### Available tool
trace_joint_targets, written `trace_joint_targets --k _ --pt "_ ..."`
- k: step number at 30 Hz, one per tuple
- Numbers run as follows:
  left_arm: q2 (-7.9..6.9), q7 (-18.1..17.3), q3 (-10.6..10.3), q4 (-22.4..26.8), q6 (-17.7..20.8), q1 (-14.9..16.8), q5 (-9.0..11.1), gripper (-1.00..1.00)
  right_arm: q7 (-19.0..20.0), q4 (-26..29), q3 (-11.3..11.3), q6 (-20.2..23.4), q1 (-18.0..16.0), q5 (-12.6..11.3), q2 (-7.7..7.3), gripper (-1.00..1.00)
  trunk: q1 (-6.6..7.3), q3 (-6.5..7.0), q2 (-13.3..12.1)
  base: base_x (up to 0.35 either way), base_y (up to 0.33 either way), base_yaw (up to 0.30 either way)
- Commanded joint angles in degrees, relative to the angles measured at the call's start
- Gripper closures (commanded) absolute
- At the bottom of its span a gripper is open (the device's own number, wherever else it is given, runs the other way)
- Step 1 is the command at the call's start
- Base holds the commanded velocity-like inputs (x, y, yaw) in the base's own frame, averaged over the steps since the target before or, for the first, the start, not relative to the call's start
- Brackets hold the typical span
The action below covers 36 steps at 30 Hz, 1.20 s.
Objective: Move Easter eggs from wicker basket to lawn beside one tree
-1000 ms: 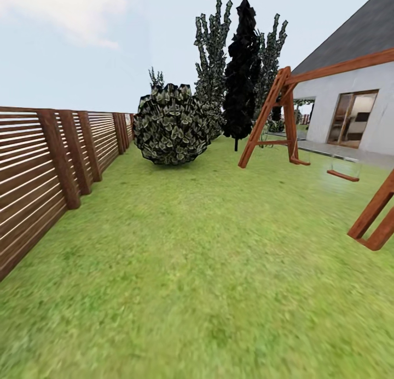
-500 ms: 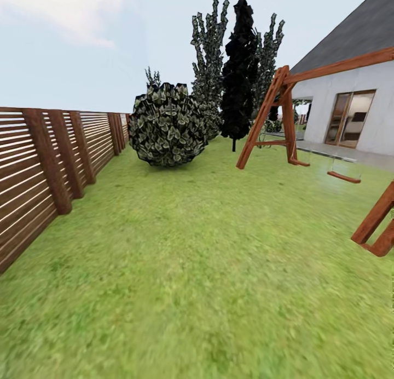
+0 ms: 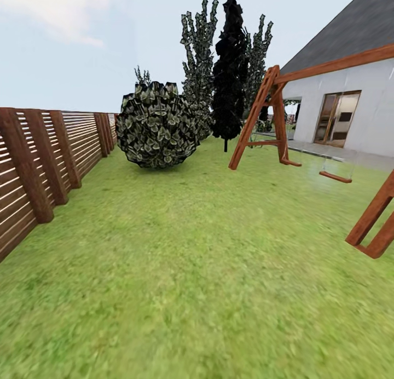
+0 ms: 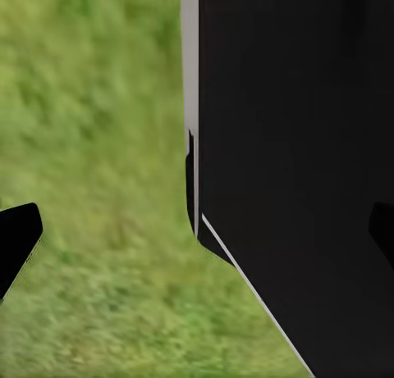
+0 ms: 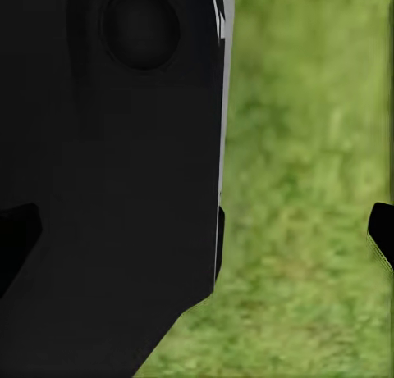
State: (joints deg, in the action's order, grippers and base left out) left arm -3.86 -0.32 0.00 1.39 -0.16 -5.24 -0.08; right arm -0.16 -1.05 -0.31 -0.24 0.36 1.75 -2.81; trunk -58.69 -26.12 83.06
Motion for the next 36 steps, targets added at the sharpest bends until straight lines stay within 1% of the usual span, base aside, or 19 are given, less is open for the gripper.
trace_joint_targets --k 1,36 --pt "-0.01 0.0 0.0 0.1 0.0 0.0 0.0 -1.00 0.0 0.0 0.0 0.0 0.0 0.2 -0.01 -1.00 -0.04 -0.03 0.0 0.318 0.000 -0.001" --pt "-0.01 0.0 0.0 0.1 0.0 0.0 0.0 -1.00 0.0 0.0 0.0 0.0 0.0 0.2 -0.01 -1.00 -0.04 -0.03 0.0 0.318 0.000 0.000"
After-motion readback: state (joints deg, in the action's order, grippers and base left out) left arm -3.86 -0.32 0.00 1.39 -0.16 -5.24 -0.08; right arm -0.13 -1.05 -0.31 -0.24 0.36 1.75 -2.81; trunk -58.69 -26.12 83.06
